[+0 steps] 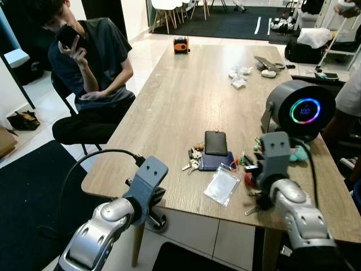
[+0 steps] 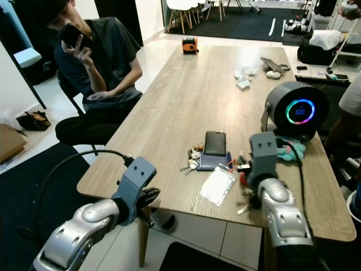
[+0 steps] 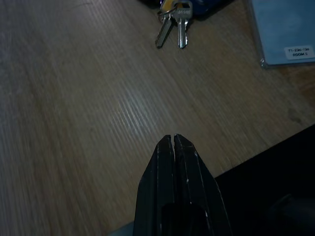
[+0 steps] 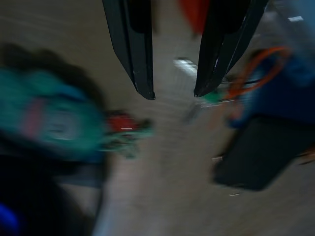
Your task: Hang keys on a hook
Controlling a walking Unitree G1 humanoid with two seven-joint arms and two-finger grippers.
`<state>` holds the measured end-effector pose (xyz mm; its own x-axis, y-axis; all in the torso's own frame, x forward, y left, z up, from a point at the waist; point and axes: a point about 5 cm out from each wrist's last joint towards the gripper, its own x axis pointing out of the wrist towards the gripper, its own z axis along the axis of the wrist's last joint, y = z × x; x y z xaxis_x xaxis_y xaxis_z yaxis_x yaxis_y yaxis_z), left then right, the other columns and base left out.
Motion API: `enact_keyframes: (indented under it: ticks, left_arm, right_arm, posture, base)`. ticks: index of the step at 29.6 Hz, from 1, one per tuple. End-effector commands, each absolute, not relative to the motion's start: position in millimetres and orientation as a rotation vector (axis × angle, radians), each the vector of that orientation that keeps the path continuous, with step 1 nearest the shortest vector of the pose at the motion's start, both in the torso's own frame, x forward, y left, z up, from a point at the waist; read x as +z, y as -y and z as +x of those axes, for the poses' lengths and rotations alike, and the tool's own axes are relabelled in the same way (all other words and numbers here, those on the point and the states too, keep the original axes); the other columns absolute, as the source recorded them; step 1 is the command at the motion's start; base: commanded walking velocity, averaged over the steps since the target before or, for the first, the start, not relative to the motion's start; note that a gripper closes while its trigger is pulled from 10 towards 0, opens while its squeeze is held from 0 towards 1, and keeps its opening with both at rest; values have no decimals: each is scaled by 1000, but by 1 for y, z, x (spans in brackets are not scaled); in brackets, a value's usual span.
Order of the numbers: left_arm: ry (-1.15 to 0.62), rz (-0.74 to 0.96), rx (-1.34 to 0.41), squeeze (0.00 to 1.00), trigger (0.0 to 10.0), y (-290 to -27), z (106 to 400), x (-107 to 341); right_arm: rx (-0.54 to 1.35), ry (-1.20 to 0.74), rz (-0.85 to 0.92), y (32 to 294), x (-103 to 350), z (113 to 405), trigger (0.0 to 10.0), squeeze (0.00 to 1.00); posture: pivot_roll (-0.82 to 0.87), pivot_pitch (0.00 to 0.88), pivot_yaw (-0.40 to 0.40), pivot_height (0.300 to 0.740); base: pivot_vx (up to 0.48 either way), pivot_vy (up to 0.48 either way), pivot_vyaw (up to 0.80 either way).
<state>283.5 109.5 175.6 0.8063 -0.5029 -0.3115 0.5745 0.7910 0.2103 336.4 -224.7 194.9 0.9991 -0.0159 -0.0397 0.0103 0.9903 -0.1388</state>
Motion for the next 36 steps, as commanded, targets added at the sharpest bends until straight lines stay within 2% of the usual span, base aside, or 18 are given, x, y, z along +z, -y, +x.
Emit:
enact_keyframes:
  ticks: [1, 4, 11, 12, 15, 18, 19, 25, 31, 36]
  left_arm:
    - [-264, 295, -583, 0, 10000, -110, 284, 172]
    - [-256, 299, -603, 0, 10000, -106, 288, 174]
    - [-256, 303, -613, 0, 10000, -105, 288, 174]
    - [-257, 305, -615, 0, 10000, -105, 289, 174]
    - [-256, 305, -616, 0, 10000, -105, 289, 174]
    - [-254, 306, -618, 0, 10000, -104, 289, 175]
    - [-254, 306, -618, 0, 10000, -104, 289, 175]
    - [-256, 309, -584, 0, 10000, -110, 285, 176]
    - [-261, 297, -563, 0, 10000, -112, 280, 174]
    - [-266, 294, -560, 0, 10000, -112, 278, 172]
  right_arm:
    - [-39, -71, -142, 233, 189, 334, 10000, 0]
    - [-107, -68, -167, 255, 195, 331, 10000, 0]
    - [-118, -57, -108, 268, 197, 330, 10000, 0]
    - [-39, -28, -104, 253, 204, 336, 10000, 0]
    - [-6, -14, -98, 245, 208, 340, 10000, 0]
    - [89, 9, -52, 206, 214, 360, 10000, 0]
    - [89, 9, -52, 206, 214, 360, 10000, 0]
    - [263, -38, -75, 150, 205, 376, 10000, 0]
    - [354, -111, -158, 131, 182, 372, 10000, 0]
    - [382, -128, -180, 126, 173, 369, 10000, 0]
  posture:
    - [35, 200, 65, 740]
    - [23, 200, 78, 740]
    - [26, 201, 89, 740]
    - [26, 201, 90, 740]
    - [29, 200, 89, 740]
    - [50, 197, 81, 740]
    - [50, 197, 81, 740]
    - [82, 195, 50, 740]
    - [97, 196, 29, 740]
    - [96, 198, 28, 740]
  base:
    - [0, 0, 0]
    - [0, 0, 0]
    - [0, 0, 0]
    - [0, 0, 0]
    - [0, 0, 0]
    - [0, 0, 0]
    - [0, 0, 0]
    - [0, 0, 0]
    - [0, 0, 0]
    - [0, 0, 0]
